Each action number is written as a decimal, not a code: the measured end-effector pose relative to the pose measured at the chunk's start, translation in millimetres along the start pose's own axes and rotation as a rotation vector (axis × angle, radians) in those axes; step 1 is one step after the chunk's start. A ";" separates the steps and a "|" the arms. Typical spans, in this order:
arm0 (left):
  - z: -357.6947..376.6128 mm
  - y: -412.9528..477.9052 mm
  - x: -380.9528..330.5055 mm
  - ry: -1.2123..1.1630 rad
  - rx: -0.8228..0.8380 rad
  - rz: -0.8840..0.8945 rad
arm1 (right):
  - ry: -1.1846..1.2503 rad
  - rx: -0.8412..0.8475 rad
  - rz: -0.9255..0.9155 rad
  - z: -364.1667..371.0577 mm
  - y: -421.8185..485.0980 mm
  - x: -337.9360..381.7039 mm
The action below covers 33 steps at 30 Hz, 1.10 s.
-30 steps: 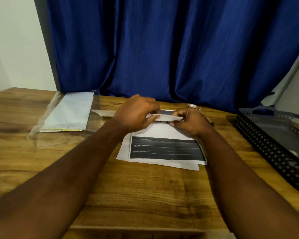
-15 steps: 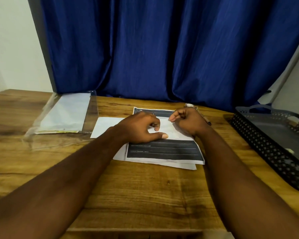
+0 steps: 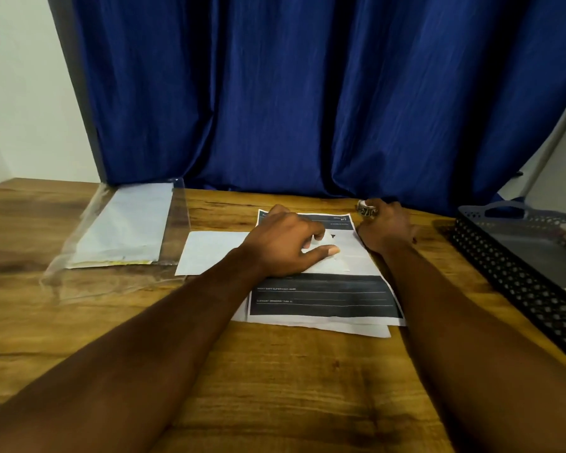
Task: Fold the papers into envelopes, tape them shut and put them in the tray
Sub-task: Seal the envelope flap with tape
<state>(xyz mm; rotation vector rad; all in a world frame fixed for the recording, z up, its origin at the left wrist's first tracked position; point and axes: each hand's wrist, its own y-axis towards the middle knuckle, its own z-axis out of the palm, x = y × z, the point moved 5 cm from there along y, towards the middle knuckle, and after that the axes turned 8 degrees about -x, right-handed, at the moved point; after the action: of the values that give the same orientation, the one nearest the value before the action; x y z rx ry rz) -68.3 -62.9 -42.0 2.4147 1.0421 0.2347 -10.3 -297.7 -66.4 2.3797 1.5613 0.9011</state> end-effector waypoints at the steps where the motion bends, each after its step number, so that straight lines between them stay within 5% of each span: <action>1: 1.3 1.9 -1.3 0.007 -0.010 0.005 | -0.081 0.017 -0.013 2.1 1.6 1.2; 8: 0.1 7.7 -5.2 0.021 -0.070 0.013 | -0.304 0.037 -0.081 0.0 25.8 7.2; 15: -0.1 5.8 5.5 0.052 -0.124 -0.033 | -0.249 -0.027 -0.115 -1.0 26.6 10.5; 19: -1.7 3.3 10.5 0.084 -0.229 -0.048 | -0.119 -0.140 -0.181 -13.9 19.8 26.0; 27: -12.4 -0.2 21.7 0.021 -0.500 -0.149 | 0.150 -0.072 -0.362 -39.9 -21.1 63.5; 33: -0.3 -4.6 27.0 -0.340 -0.441 -0.238 | 0.815 0.302 -0.306 -39.7 -62.9 77.4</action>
<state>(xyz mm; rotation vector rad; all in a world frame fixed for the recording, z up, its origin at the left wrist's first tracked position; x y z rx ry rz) -52.7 -40.7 -45.1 1.8391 0.9871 -0.0292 -60.4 -209.6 -31.1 1.9198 2.3956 1.7983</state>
